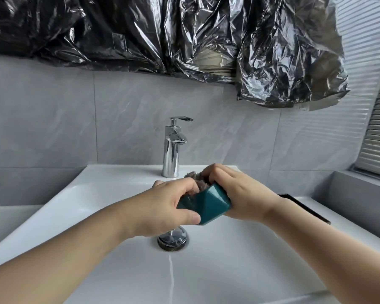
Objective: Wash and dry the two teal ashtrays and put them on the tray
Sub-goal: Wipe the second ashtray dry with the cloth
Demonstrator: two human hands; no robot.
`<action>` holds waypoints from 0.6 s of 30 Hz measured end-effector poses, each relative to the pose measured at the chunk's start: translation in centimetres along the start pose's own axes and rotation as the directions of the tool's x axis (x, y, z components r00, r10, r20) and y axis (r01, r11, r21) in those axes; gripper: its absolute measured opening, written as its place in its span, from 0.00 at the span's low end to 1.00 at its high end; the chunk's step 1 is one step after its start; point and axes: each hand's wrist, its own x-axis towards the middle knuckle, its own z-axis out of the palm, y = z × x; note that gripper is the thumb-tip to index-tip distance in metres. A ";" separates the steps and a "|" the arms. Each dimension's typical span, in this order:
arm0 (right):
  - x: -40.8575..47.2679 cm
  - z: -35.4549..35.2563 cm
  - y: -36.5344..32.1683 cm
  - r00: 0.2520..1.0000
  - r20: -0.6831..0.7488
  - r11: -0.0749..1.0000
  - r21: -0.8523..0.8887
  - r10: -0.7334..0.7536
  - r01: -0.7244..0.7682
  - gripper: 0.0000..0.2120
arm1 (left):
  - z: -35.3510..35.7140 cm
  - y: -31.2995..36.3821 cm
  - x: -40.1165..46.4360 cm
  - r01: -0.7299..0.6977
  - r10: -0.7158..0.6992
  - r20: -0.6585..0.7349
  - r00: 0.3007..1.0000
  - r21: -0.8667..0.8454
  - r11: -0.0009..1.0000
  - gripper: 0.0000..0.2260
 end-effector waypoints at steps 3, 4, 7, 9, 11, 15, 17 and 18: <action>0.3 0.2 0.1 0.993 0.059 0.988 -0.112 -0.103 0.109 0.19 | -0.1 -0.3 -0.1 0.041 -0.043 0.009 0.999 0.110 0.993 0.13; 0.4 0.1 0.1 0.991 0.062 0.983 -0.131 -0.122 0.130 0.19 | -0.1 -0.2 -0.1 0.033 -0.033 -0.007 0.999 0.123 0.992 0.13; 0.5 -0.4 -0.1 0.985 0.079 0.973 -0.164 -0.151 0.162 0.20 | -0.3 0.2 0.0 0.004 -0.003 -0.014 1.000 0.106 0.994 0.12; 0.5 -0.3 -0.3 0.983 0.115 0.966 -0.197 -0.144 0.165 0.21 | -0.3 0.3 0.1 0.004 -0.005 0.007 1.000 0.082 0.997 0.11; 0.6 -0.2 -0.3 0.985 0.132 0.966 -0.218 -0.112 0.139 0.21 | -0.2 0.3 0.2 0.006 -0.006 0.002 1.000 0.063 0.998 0.11; 0.7 0.0 -0.3 0.989 0.139 0.967 -0.239 -0.059 0.091 0.21 | 0.4 0.3 0.6 -0.019 0.017 -0.053 0.998 -0.020 1.000 0.07; 0.7 0.1 -0.5 0.990 0.130 0.960 -0.265 -0.053 0.086 0.20 | 0.8 0.4 0.8 -0.019 0.017 -0.086 0.996 -0.016 1.000 0.07; 0.7 0.1 -0.6 0.992 0.115 0.954 -0.285 -0.058 0.089 0.18 | 1.0 0.5 0.8 -0.024 0.022 -0.099 0.995 -0.012 1.000 0.08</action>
